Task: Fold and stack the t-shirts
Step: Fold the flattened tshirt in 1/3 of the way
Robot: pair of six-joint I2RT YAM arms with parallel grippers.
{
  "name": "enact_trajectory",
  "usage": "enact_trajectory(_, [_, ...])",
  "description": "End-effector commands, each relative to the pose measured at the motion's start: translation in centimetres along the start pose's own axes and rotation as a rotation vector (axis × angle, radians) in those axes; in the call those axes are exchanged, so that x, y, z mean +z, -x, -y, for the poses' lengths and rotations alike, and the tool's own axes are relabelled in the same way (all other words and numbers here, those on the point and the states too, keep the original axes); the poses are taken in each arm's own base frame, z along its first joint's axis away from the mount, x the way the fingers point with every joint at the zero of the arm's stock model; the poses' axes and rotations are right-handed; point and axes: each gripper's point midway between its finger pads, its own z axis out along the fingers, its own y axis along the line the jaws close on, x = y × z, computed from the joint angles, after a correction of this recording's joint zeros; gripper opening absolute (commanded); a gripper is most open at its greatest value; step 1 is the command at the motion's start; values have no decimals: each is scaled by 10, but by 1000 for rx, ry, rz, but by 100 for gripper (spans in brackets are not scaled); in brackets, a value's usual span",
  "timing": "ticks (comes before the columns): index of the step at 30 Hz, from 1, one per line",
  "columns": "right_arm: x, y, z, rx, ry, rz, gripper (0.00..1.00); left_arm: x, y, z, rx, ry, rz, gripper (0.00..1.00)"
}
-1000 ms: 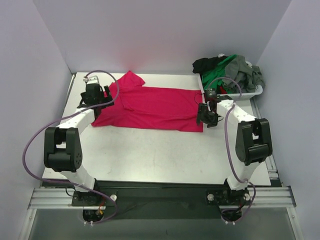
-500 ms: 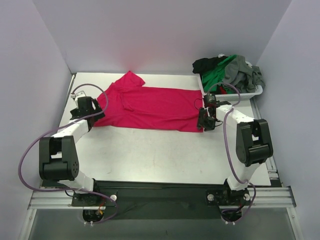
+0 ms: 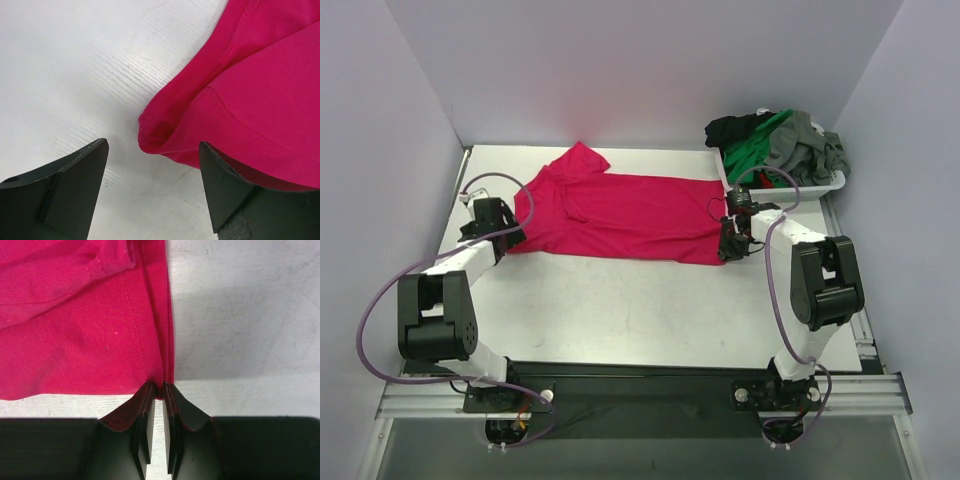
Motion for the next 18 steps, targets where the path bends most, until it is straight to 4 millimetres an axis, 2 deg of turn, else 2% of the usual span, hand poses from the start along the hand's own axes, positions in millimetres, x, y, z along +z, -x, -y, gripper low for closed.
enact_trajectory(1, [0,-4,7,12,-30,-14,13,3,2,-5,4,30,-3,83])
enact_trajectory(6, [1,-4,8,12,-34,-16,13,10,-6,3,10,-8,-38,72])
enact_trajectory(18, [3,-3,9,12,-41,-20,11,28,-13,2,15,11,-82,57])
